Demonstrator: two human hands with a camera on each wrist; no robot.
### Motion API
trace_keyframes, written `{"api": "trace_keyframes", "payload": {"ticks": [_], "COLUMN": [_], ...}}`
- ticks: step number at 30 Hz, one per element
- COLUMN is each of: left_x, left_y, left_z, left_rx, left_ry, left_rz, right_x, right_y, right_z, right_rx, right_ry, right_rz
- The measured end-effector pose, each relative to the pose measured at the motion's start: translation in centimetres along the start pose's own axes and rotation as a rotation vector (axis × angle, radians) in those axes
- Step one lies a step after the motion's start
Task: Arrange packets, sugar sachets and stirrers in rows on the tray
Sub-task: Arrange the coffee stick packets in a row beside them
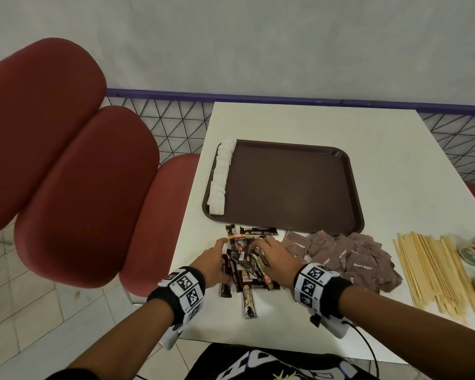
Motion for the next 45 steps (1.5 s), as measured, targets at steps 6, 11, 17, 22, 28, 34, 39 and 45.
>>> {"api": "trace_keyframes", "payload": {"ticks": [6,11,17,22,28,34,39,45], "left_x": [0.8,0.9,0.5,0.2,0.0,-0.4,-0.6,-0.4], "left_y": [0.1,0.1,0.5,0.9,1.2,1.3,1.3,1.1], "left_z": [-0.2,0.1,0.4,0.4,0.0,0.3,0.4,-1.7], "left_rx": [0.012,0.01,0.007,-0.016,-0.083,-0.063,0.006,-0.232], "left_ry": [-0.118,-0.207,-0.358,-0.463,-0.595,-0.736,-0.795,-0.669], "left_rz": [-0.009,-0.022,-0.057,-0.111,-0.15,-0.145,-0.12,-0.022], "right_x": [-1.2,-0.4,0.8,1.2,1.1,1.3,1.7,1.6], "right_y": [-0.9,-0.2,1.7,2.7,2.8,3.2,3.6,3.4], "right_z": [-0.5,0.8,1.2,1.6,1.9,2.7,3.0,2.7], "right_rx": [-0.099,-0.007,-0.044,-0.042,-0.062,-0.003,-0.041,-0.021], "right_ry": [0.006,-0.006,-0.003,-0.036,0.028,-0.125,-0.196,-0.239], "right_rz": [0.094,0.156,0.202,0.281,0.262,0.254,0.234,0.175]}}
Point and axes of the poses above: each hand's wrist, its own y-axis towards the middle knuckle, its own z-axis out of the palm, x = y × z, the point moved 3 cm from there along y, towards the middle knuckle, and after that the axes turned 14 degrees about -z, right-handed, at the moved point
